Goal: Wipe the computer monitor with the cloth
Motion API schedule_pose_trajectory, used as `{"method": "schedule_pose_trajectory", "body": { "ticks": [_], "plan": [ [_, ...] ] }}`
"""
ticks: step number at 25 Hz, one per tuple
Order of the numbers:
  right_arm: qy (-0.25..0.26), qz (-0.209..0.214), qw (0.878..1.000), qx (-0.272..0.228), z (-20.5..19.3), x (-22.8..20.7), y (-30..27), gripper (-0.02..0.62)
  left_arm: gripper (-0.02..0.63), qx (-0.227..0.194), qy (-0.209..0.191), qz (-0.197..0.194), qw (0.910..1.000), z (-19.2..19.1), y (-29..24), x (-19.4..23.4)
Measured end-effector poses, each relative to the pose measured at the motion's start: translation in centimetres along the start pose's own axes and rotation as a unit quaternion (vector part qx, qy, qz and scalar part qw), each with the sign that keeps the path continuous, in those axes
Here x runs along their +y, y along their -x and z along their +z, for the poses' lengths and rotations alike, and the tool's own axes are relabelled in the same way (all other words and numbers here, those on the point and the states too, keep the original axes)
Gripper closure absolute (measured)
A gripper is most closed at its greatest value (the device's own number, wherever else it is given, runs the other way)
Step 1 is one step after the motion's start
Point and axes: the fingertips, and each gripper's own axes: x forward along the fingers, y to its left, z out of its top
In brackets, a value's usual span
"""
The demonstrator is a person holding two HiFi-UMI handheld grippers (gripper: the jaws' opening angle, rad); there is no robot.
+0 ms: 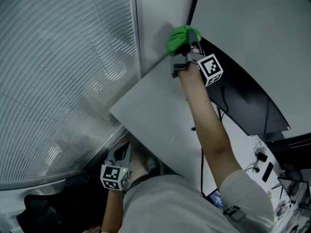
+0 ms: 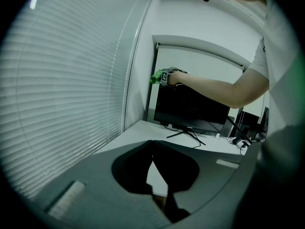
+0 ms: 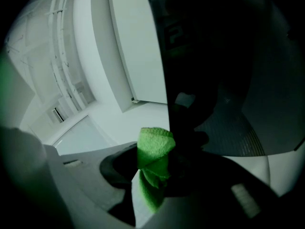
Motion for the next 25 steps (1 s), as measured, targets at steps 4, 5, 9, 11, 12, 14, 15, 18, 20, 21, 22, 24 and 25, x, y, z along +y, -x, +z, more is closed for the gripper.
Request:
{"method": "schedule_pose_trajectory", "body": {
  "ticks": [4,5,9,11,12,14,15,18,20,21,22,24,25],
  "plan": [
    [0.000,0.001,1.000,-0.014,1.1,1.5,0.2,0.468,0.597,-0.003,-0.005,-0.005,1.0000,0.4,0.1,-0.4],
    [-0.002,-0.003,1.000,-0.018,1.4,1.5,0.3,0.468,0.597,-0.003,-0.006,-0.006,1.0000,0.5,0.1,-0.5],
    [-0.008,-0.027,0.999,-0.025,1.9,0.3,0.6,0.468,0.597,-0.001,-0.008,-0.015,0.9999,0.7,-0.3,-0.3],
    [-0.001,-0.036,0.999,-0.022,2.0,0.0,0.9,0.468,0.597,0.000,-0.009,-0.020,0.9998,0.9,-0.5,-0.4],
    [0.001,-0.038,0.999,-0.022,2.1,0.0,1.1,0.468,0.597,0.000,-0.010,-0.022,0.9997,0.9,-0.6,-0.6],
    [0.003,-0.041,0.999,-0.023,2.4,0.0,1.7,0.468,0.597,0.001,-0.012,-0.027,0.9996,0.8,-0.7,-1.0],
    [0.004,-0.042,0.999,-0.024,2.5,0.0,2.0,0.468,0.597,0.001,-0.013,-0.029,0.9995,0.7,-0.8,-1.2],
    [0.005,-0.049,0.998,-0.030,3.3,0.0,2.8,0.468,0.597,0.003,-0.016,-0.037,0.9992,0.7,-1.3,-1.7],
    [0.005,-0.054,0.998,-0.036,3.9,0.2,3.5,0.468,0.597,0.004,-0.019,-0.043,0.9989,0.8,-1.5,-2.0],
    [0.005,-0.057,0.998,-0.039,4.3,0.3,3.9,0.468,0.597,0.004,-0.020,-0.046,0.9987,0.8,-1.6,-2.1],
    [0.006,-0.060,0.997,-0.042,4.7,0.4,4.3,0.468,0.597,0.004,-0.021,-0.050,0.9985,0.8,-1.7,-2.3],
    [0.007,-0.065,0.997,-0.048,5.4,0.4,5.0,0.468,0.597,0.006,-0.024,-0.058,0.9980,0.8,-2.2,-2.7],
    [0.006,-0.068,0.996,-0.050,5.8,0.3,5.4,0.468,0.597,0.007,-0.026,-0.063,0.9977,0.8,-2.4,-3.0]
  ]
}}
